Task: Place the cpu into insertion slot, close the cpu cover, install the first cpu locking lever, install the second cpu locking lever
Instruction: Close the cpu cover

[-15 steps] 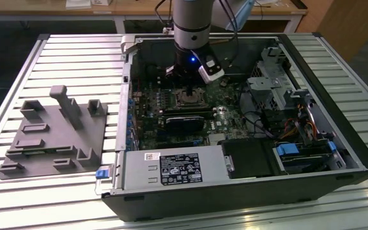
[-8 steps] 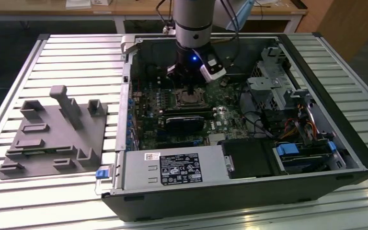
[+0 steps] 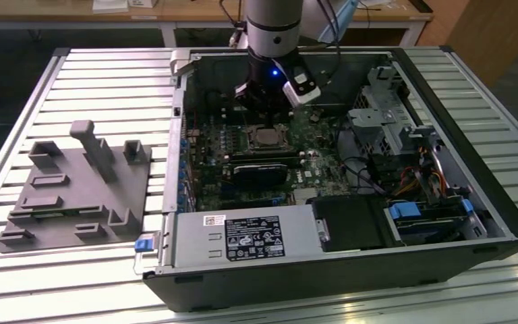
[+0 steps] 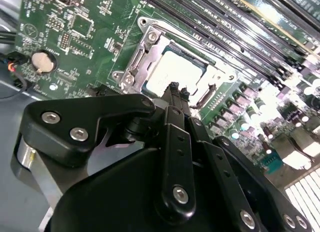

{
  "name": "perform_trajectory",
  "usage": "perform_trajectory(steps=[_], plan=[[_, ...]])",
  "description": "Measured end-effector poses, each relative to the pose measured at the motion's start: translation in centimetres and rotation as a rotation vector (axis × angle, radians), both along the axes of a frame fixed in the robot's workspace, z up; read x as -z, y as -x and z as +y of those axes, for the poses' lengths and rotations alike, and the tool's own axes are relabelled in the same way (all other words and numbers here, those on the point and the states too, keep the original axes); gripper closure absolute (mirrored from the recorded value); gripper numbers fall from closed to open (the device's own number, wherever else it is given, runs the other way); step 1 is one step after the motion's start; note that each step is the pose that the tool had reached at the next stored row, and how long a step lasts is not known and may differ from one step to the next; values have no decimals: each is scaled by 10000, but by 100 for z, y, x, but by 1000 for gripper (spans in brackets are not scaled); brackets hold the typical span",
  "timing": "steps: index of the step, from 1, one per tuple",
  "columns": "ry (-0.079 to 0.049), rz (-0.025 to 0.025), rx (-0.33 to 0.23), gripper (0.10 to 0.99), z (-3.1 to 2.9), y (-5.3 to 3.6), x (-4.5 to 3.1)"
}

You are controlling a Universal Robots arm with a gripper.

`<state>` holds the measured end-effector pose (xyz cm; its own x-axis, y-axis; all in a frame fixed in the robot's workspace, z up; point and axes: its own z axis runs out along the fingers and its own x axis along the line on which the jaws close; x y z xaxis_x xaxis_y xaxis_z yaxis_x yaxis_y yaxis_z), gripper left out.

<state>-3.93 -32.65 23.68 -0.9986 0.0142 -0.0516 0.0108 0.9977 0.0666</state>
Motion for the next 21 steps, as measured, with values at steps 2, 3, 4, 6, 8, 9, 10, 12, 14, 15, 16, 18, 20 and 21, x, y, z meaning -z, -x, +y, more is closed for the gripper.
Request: perform_trajectory(steps=[2, 3, 4, 6, 8, 9, 10, 12, 14, 15, 16, 18, 20, 21], plan=[[0, -4, 0, 980, 0, 0, -50], [1, -5, 0, 980, 0, 0, -75], [2, -5, 0, 980, 0, 0, -101], [0, -8, 0, 980, 0, 0, -145], [4, -8, 0, 980, 0, 0, -175], [16, -9, 1, 980, 0, 0, -184], [32, -8, 3, 980, 0, 0, -193], [70, -8, 8, 980, 0, 0, -208], [106, -10, 20, 980, 1, 0, -216], [125, -11, 32, 980, 0, 0, -216], [140, -10, 51, 980, -1, 0, -217], [151, -9, 92, 980, -2, 0, -217], [153, -9, 128, 980, -4, 0, -217], [155, -9, 162, 980, -4, 0, -217]])
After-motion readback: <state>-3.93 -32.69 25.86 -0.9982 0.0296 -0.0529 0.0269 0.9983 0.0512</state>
